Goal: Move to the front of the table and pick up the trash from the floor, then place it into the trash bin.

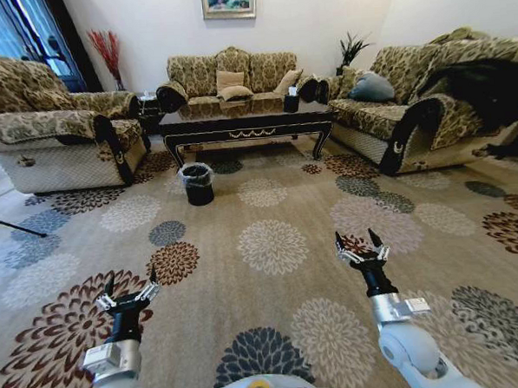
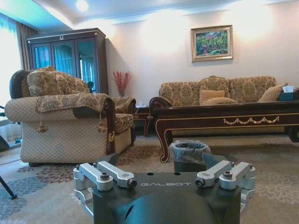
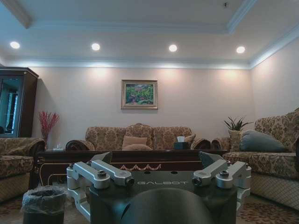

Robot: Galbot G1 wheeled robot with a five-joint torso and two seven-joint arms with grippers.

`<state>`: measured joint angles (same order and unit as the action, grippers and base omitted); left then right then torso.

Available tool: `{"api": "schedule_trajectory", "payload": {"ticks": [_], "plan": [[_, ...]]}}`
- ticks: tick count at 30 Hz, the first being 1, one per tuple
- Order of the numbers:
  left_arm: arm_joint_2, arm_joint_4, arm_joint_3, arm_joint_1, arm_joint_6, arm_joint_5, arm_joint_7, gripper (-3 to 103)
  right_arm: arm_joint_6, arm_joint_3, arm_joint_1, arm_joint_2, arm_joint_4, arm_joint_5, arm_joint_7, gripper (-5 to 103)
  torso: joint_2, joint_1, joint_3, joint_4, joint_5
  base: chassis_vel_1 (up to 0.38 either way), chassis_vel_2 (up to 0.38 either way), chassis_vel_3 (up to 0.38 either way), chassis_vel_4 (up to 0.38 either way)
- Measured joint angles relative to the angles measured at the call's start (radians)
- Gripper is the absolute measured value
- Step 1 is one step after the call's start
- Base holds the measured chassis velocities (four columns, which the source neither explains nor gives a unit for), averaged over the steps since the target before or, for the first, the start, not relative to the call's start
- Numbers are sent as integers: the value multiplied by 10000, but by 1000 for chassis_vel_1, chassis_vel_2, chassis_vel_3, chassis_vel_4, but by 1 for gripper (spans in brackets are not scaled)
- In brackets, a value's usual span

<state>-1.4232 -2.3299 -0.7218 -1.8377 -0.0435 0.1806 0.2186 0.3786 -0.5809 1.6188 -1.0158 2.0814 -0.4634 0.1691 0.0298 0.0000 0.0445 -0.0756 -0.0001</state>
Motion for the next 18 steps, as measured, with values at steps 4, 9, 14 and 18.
{"api": "schedule_trajectory", "payload": {"ticks": [4,9,14,18], "plan": [[0,0,0,0,0,0,1,100,0,0,0,0,0,0,0,100,50,8,34,0,0,0,0,0,0],[0,0,0,0,0,0,2,100,0,0,0,0,0,0,0,100,371,37,331,-1,0,0,0,0,0],[0,0,0,0,0,0,4,100,0,0,0,0,0,0,0,100,606,80,530,0,0,0,0,0,0],[0,0,0,0,0,0,5,100,0,1,0,0,0,0,0,100,726,96,630,-1,0,0,0,0,0]]}}
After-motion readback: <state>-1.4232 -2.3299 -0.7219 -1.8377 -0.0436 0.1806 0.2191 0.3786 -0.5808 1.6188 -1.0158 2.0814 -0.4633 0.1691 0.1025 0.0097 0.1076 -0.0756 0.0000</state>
